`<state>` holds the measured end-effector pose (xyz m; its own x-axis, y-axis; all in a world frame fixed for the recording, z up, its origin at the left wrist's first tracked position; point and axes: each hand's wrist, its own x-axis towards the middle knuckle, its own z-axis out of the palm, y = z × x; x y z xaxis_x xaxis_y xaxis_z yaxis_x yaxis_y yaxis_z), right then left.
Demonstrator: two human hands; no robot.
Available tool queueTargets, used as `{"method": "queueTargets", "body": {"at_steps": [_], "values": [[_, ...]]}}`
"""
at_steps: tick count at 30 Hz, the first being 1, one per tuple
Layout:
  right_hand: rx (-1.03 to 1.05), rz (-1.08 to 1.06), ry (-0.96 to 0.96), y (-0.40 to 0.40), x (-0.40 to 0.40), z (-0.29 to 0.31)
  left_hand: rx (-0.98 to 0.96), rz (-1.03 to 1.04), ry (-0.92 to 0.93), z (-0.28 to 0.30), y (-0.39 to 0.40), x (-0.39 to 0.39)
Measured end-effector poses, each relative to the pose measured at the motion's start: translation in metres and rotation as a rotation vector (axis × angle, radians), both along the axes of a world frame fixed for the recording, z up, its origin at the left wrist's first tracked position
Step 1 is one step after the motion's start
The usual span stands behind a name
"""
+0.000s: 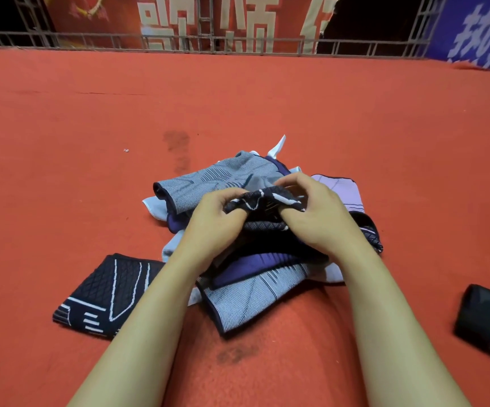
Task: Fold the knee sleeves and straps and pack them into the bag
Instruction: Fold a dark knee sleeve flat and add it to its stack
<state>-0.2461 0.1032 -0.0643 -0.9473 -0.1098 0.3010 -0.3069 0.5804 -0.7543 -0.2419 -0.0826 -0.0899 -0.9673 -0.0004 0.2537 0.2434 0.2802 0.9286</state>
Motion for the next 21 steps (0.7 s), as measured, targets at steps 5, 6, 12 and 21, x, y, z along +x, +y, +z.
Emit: {"method": "queueTargets", "body": {"at_steps": [5, 6, 12, 21], "values": [[-0.142, 0.03, -0.007, -0.017, -0.001, -0.014, 0.7, -0.32, -0.28, 0.015, 0.003, 0.01], [-0.194, 0.037, -0.026, -0.02, -0.001, -0.019, 0.818, -0.382, -0.339, 0.015, 0.002, 0.012], [-0.324, 0.139, -0.097, -0.015, 0.001, -0.023, 0.809, -0.265, -0.447, 0.025, -0.003, 0.016], [-1.198, 0.729, -0.514, -0.025, 0.015, -0.014, 0.804, -0.256, -0.414, 0.01, 0.006, 0.001]]}}
